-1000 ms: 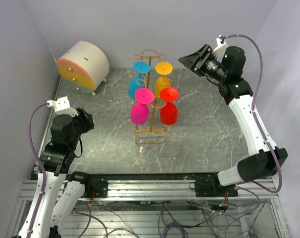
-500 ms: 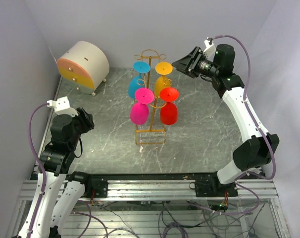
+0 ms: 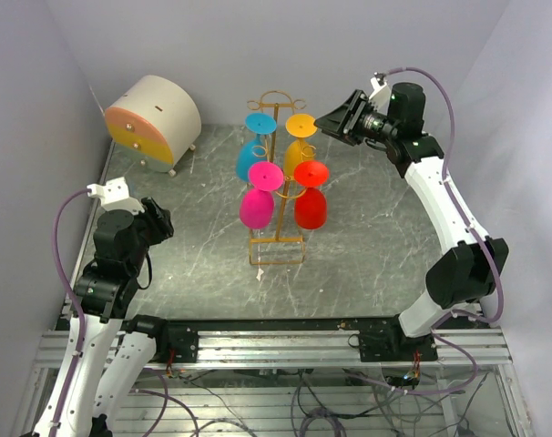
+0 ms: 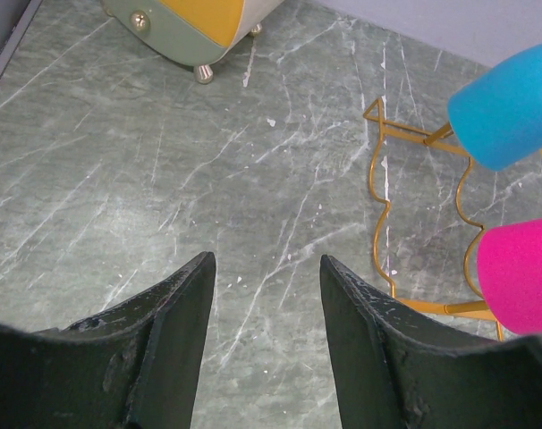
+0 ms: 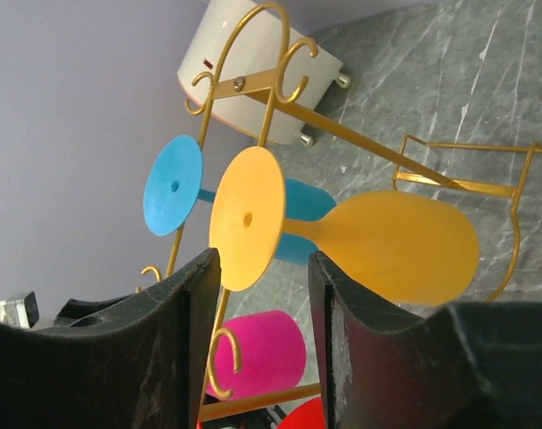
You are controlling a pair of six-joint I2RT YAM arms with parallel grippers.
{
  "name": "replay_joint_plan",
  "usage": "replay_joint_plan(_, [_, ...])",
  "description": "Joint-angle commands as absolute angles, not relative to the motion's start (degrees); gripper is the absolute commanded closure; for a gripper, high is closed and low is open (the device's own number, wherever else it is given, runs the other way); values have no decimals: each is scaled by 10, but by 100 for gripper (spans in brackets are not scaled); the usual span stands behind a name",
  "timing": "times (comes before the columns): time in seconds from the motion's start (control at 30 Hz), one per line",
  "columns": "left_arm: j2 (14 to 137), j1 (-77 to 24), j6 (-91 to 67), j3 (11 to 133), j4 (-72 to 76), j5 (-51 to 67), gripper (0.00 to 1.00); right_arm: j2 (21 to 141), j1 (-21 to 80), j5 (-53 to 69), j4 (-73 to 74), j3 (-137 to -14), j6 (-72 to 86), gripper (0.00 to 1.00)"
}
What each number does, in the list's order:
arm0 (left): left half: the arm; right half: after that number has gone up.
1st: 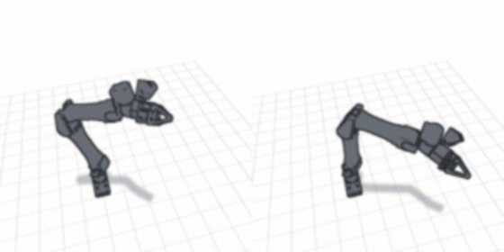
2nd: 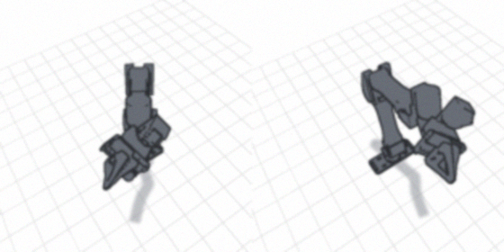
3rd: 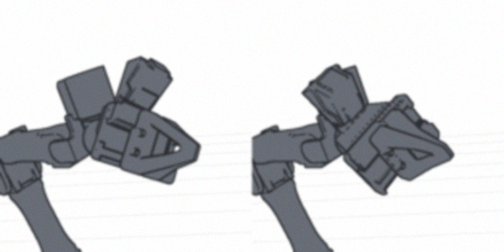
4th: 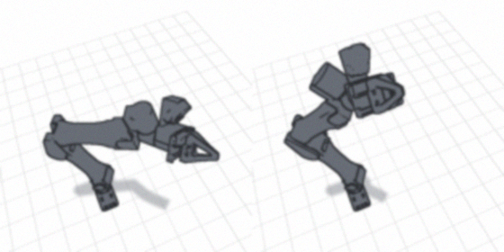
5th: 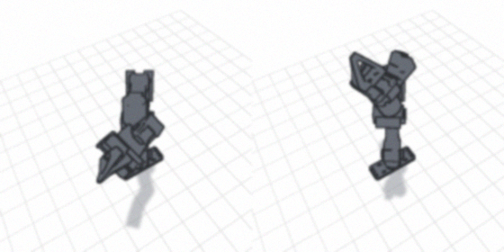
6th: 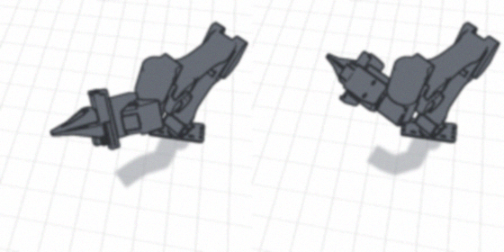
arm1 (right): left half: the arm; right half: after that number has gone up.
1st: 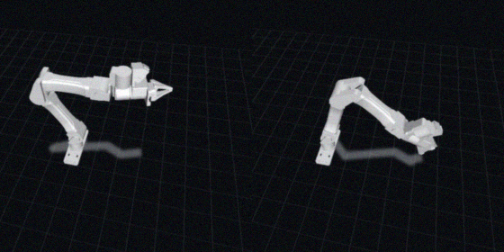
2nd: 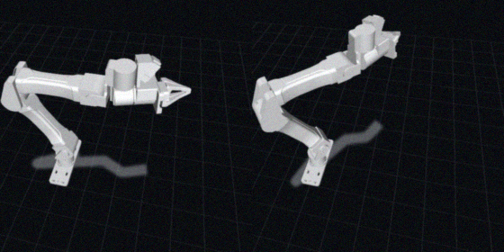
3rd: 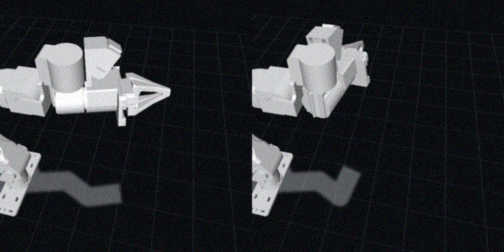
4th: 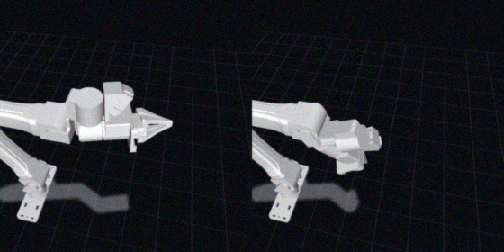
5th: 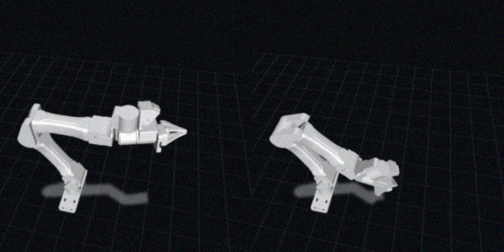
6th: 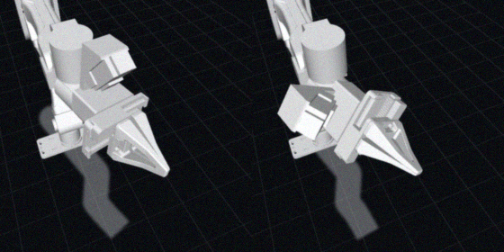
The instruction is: Take the wine glass off the wine glass rack
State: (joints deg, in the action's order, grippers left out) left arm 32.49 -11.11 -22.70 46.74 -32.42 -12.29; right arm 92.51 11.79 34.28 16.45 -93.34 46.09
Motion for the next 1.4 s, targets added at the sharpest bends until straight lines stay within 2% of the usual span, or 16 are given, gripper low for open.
replay_joint_plan(0.0, [325,-114,-223,465,-312,-127,39,946,117,356,146,-947,456,57])
replay_joint_plan(0.73, [326,-114,-223,464,-312,-129,39,967,128,361,107,-952,472,69])
replay_joint_plan(0.8, [327,-114,-223,464,-312,-129,39,969,129,362,108,-954,472,72])
replay_joint_plan(0.97, [326,-114,-223,464,-311,-129,39,967,130,359,104,-949,473,87])
replay_joint_plan(1.13, [327,-114,-223,463,-311,-127,39,957,131,348,107,-952,474,96])
replay_joint_plan(1.37, [327,-114,-223,463,-311,-126,39,941,131,339,84,-942,504,100])
